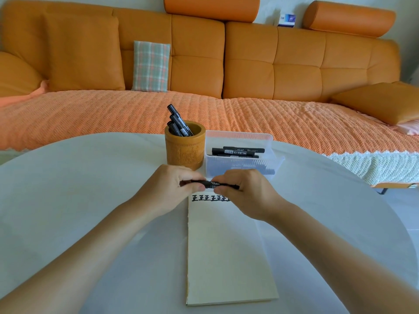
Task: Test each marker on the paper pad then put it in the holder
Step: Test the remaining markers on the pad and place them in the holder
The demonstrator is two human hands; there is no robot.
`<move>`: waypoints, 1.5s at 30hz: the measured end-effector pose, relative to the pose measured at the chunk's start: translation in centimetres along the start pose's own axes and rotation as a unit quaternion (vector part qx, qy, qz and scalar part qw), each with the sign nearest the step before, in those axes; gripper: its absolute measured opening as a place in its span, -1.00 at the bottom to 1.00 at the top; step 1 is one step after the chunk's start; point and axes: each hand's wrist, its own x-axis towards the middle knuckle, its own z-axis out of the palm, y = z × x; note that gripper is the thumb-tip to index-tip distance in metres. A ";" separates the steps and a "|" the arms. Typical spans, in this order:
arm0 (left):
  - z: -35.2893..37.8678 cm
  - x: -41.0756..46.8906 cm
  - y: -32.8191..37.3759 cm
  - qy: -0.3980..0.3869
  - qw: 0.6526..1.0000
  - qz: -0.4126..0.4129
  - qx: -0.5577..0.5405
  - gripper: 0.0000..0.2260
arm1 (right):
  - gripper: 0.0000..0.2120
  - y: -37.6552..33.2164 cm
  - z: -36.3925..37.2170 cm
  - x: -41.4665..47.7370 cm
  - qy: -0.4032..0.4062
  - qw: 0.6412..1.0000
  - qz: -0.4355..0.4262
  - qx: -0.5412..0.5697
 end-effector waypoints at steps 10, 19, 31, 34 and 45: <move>-0.6 0.5 0.6 -0.001 0.998 0.057 0.020 -0.83 | -0.73 -1.0 0.4 -0.4 -0.082 0.966 0.125 0.213; -2.7 2.5 0.4 0.094 0.994 0.052 -0.005 -0.71 | -0.86 -2.4 -1.7 2.8 -0.008 0.988 0.113 0.107; -7.1 10.3 -2.2 0.022 0.980 -0.192 -0.049 -0.23 | -0.69 -4.0 -4.4 15.0 0.206 0.962 0.077 0.160; -6.9 10.4 -2.4 0.010 0.985 -0.164 -0.061 -0.35 | -0.72 -3.6 -3.3 16.2 0.163 0.977 0.091 0.101; -5.7 11.2 -0.9 0.016 0.995 -0.067 -0.077 -0.37 | -0.60 -1.1 -1.5 16.7 -0.010 0.991 0.128 -0.037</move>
